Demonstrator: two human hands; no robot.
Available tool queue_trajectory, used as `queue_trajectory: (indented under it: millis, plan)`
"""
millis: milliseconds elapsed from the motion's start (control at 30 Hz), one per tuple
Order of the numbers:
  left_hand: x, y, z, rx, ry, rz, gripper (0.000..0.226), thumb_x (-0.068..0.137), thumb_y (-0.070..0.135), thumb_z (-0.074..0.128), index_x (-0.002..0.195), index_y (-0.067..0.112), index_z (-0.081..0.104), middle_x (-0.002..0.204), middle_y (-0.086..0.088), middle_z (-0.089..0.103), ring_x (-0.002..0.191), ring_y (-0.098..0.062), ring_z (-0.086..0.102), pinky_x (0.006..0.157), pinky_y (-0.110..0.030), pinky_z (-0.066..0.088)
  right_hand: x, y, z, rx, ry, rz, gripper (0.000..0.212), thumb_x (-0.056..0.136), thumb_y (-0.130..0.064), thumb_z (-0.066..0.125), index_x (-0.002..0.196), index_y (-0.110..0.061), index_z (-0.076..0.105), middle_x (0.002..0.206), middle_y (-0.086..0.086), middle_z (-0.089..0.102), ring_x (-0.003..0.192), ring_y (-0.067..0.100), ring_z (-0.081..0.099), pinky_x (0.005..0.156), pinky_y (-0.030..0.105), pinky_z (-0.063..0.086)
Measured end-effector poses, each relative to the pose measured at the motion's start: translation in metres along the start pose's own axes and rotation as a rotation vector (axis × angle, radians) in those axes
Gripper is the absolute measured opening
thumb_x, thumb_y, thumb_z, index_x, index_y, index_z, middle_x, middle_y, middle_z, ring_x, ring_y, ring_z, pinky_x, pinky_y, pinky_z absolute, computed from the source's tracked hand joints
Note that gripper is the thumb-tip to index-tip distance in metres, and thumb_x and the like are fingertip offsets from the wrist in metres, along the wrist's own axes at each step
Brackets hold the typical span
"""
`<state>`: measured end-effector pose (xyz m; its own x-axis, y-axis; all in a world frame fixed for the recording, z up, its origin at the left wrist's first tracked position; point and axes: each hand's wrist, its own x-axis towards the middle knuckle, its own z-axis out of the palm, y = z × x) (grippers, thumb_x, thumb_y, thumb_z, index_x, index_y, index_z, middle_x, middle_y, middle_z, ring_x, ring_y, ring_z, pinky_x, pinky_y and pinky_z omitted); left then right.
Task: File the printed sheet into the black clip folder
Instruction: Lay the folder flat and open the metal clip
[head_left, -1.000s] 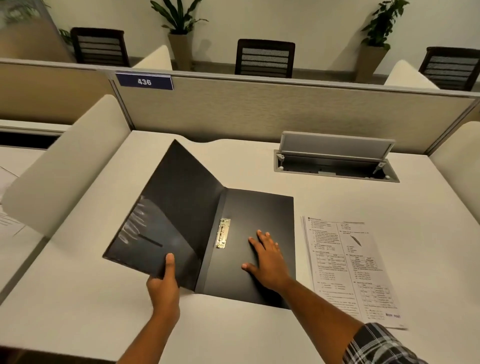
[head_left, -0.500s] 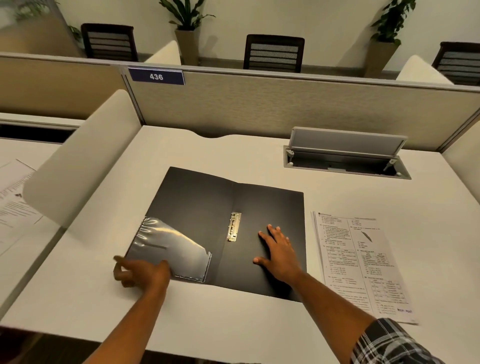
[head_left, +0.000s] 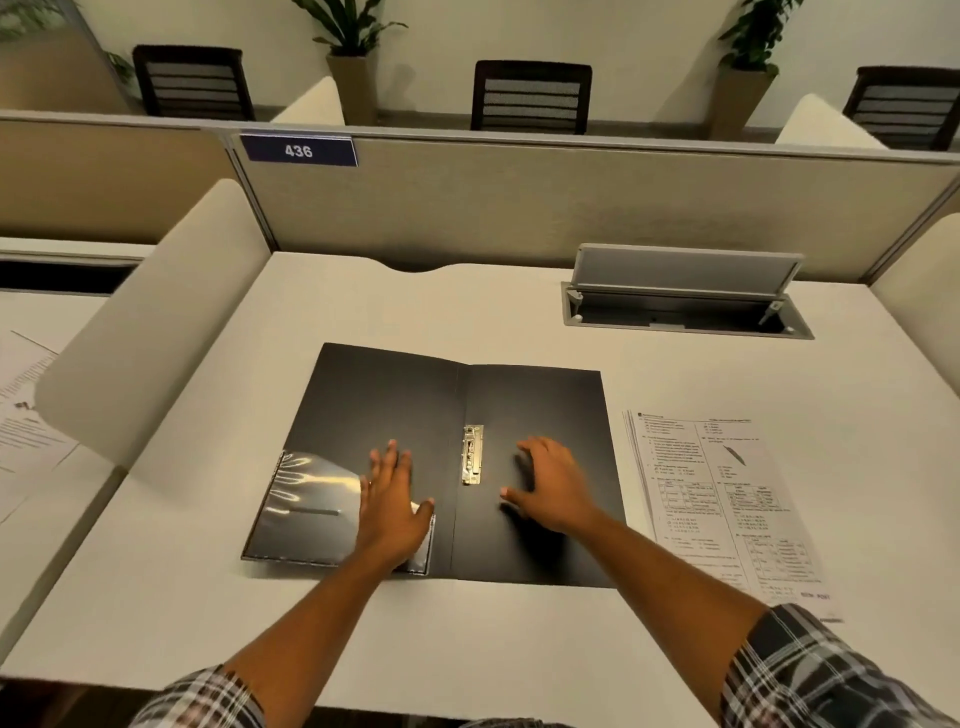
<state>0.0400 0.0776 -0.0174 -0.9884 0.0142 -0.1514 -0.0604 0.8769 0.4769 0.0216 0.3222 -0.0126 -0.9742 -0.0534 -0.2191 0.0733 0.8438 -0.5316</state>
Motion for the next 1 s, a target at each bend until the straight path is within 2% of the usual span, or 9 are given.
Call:
queue_trajectory:
  millis: [67, 133, 200, 333, 467, 633, 733, 867, 1000]
  plan:
    - [0.007, 0.009, 0.003, 0.003, -0.022, 0.08, 0.079, 0.092, 0.037, 0.062, 0.155, 0.016, 0.019, 0.165, -0.002, 0.001, 0.151, -0.026, -0.009, 0.12, -0.042, -0.002, 0.006, -0.022, 0.007, 0.19, 0.081, 0.059, 0.066, 0.084, -0.044, 0.078, 0.138, -0.019, 0.052, 0.136, 0.004, 0.054, 0.122, 0.022, 0.057, 0.106, 0.04, 0.05]
    - [0.016, 0.015, 0.01, 0.032, -0.062, 0.123, 0.08, 0.093, 0.042, 0.057, 0.156, 0.017, 0.015, 0.165, -0.001, 0.0, 0.151, -0.025, -0.01, 0.119, -0.04, -0.005, 0.012, -0.04, 0.02, 0.352, 0.07, 0.162, 0.057, 0.084, -0.04, 0.078, 0.131, -0.015, 0.056, 0.116, 0.002, 0.059, 0.102, 0.017, 0.061, 0.094, 0.036, 0.053]
    - [0.022, 0.015, 0.02, 0.106, -0.089, 0.148, 0.082, 0.094, 0.053, 0.047, 0.156, 0.019, 0.007, 0.165, 0.0, -0.005, 0.15, -0.023, -0.013, 0.117, -0.039, -0.008, 0.017, -0.049, 0.035, 0.424, 0.048, 0.229, 0.055, 0.084, -0.041, 0.079, 0.126, -0.015, 0.056, 0.111, 0.003, 0.063, 0.095, 0.017, 0.062, 0.084, 0.031, 0.052]
    - [0.022, 0.0, 0.036, 0.248, -0.105, 0.194, 0.082, 0.094, 0.067, 0.024, 0.155, 0.023, -0.009, 0.162, 0.003, -0.017, 0.15, -0.024, -0.015, 0.117, -0.041, -0.01, 0.014, -0.045, 0.055, 0.436, 0.081, 0.203, 0.063, 0.08, -0.045, 0.081, 0.129, -0.019, 0.053, 0.119, 0.003, 0.06, 0.09, 0.009, 0.061, 0.082, 0.025, 0.057]
    - [0.018, -0.007, 0.044, 0.291, -0.051, 0.214, 0.081, 0.091, 0.072, 0.005, 0.155, 0.024, -0.009, 0.163, 0.002, -0.014, 0.15, -0.022, -0.015, 0.12, -0.043, -0.006, 0.013, -0.045, 0.055, 0.38, 0.131, 0.217, 0.066, 0.076, -0.056, 0.081, 0.127, -0.026, 0.054, 0.113, -0.005, 0.059, 0.091, 0.009, 0.063, 0.082, 0.03, 0.06]
    - [0.012, -0.005, 0.044, 0.288, 0.004, 0.239, 0.077, 0.095, 0.066, 0.008, 0.156, 0.021, -0.003, 0.164, -0.001, -0.01, 0.151, -0.021, -0.012, 0.123, -0.046, 0.005, 0.01, -0.046, 0.058, 0.264, 0.164, 0.182, 0.058, 0.078, -0.048, 0.081, 0.127, -0.031, 0.055, 0.113, -0.011, 0.058, 0.087, 0.006, 0.06, 0.08, 0.024, 0.056]
    - [0.01, -0.006, 0.045, 0.284, 0.007, 0.244, 0.076, 0.095, 0.064, 0.01, 0.156, 0.02, -0.002, 0.165, -0.001, -0.008, 0.151, -0.02, -0.012, 0.123, -0.047, 0.008, 0.01, -0.046, 0.061, 0.294, 0.174, 0.188, 0.056, 0.077, -0.048, 0.081, 0.125, -0.034, 0.056, 0.107, -0.014, 0.056, 0.085, 0.006, 0.059, 0.077, 0.02, 0.055]
    - [0.01, -0.008, 0.045, 0.291, -0.009, 0.248, 0.077, 0.096, 0.065, 0.013, 0.156, 0.021, -0.004, 0.165, 0.0, -0.01, 0.151, -0.02, -0.014, 0.123, -0.046, 0.005, 0.011, -0.048, 0.063, 0.34, 0.209, 0.215, 0.055, 0.075, -0.061, 0.076, 0.121, -0.038, 0.057, 0.1, -0.014, 0.058, 0.081, 0.007, 0.06, 0.074, 0.023, 0.058]
    - [0.011, -0.006, 0.045, 0.304, -0.003, 0.247, 0.077, 0.096, 0.064, 0.016, 0.156, 0.019, -0.003, 0.165, -0.002, -0.008, 0.151, -0.021, -0.012, 0.123, -0.047, 0.007, 0.014, -0.051, 0.064, 0.309, 0.254, 0.222, 0.049, 0.082, -0.054, 0.075, 0.123, -0.033, 0.058, 0.103, -0.011, 0.059, 0.083, 0.008, 0.06, 0.077, 0.027, 0.059]
